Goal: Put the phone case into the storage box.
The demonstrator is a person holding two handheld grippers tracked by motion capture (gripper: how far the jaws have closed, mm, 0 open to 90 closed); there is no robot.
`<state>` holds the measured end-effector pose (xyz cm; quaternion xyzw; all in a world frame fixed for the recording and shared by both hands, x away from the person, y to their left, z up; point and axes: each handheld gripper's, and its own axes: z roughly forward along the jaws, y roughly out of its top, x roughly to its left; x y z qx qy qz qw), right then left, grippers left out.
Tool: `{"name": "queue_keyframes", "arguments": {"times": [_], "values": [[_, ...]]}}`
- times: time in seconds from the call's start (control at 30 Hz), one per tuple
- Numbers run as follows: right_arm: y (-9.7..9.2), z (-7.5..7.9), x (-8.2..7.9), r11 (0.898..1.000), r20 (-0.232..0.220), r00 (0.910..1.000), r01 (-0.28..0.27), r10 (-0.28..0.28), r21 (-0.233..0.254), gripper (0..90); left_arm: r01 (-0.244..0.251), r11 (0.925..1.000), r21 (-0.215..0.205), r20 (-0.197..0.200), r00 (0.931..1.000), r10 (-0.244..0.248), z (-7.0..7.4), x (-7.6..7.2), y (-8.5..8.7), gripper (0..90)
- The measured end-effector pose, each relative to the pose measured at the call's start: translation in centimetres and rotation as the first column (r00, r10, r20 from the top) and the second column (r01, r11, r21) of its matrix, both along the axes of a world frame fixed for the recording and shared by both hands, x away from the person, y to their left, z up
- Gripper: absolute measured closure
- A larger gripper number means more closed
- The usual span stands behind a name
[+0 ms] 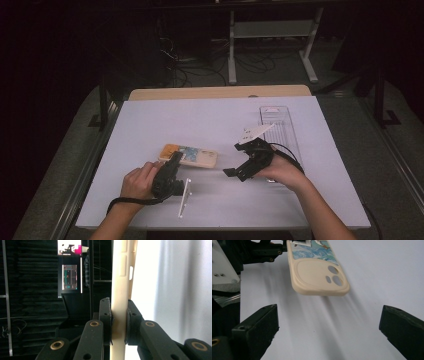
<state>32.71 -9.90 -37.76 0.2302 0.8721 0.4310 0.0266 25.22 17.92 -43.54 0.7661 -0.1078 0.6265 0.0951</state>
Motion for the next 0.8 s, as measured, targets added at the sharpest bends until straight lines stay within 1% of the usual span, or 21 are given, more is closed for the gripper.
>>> {"name": "queue_keyframes", "arguments": {"times": [0.13,0.3,0.37,0.47,0.53,0.6,0.73,0.8], "values": [[-0.8,-0.4,-0.1,1.0,0.013,0.9996,0.023,-0.024,0.01,2.0,-0.006,1.0,0.001,-0.002,1.0,0.006,0.0,0.0,0.0,78.7],[-1.2,-0.8,0.1,0.999,-0.002,0.9994,0.034,-0.034,0.036,2.0,-0.01,0.9997,-0.024,-0.005,0.9999,0.01,0.2,0.0,0.3,78.7],[-1.3,-0.7,0.0,0.999,0.009,0.9994,0.033,-0.033,0.042,2.0,-0.015,0.9996,-0.025,-0.008,0.9999,0.015,0.3,0.0,0.4,78.7],[-1.5,-0.5,0.1,0.996,0.027,0.999,0.033,-0.035,0.077,2.0,-0.024,0.9992,-0.033,-0.013,0.9996,0.024,0.4,0.2,0.5,78.8],[-1.5,-0.6,0.2,0.996,0.03,0.9988,0.036,-0.039,0.077,1.9,-0.031,0.9985,-0.045,-0.018,0.9994,0.03,0.5,0.2,0.6,78.7],[-1.5,-0.8,0.3,0.997,0.015,0.9992,0.037,-0.038,0.068,1.6,-0.035,0.9982,-0.049,-0.021,0.9992,0.034,0.5,0.3,0.6,78.8],[-1.5,-0.9,0.3,0.997,0.025,0.999,0.036,-0.038,0.07,1.6,-0.043,0.9967,-0.069,-0.047,0.9981,0.039,0.6,0.4,0.7,78.8],[-1.5,-0.9,0.4,0.998,0.018,0.9991,0.037,-0.038,0.059,1.6,-0.051,0.9958,-0.076,-0.059,0.9971,0.047,0.7,0.4,0.7,78.8]]}}
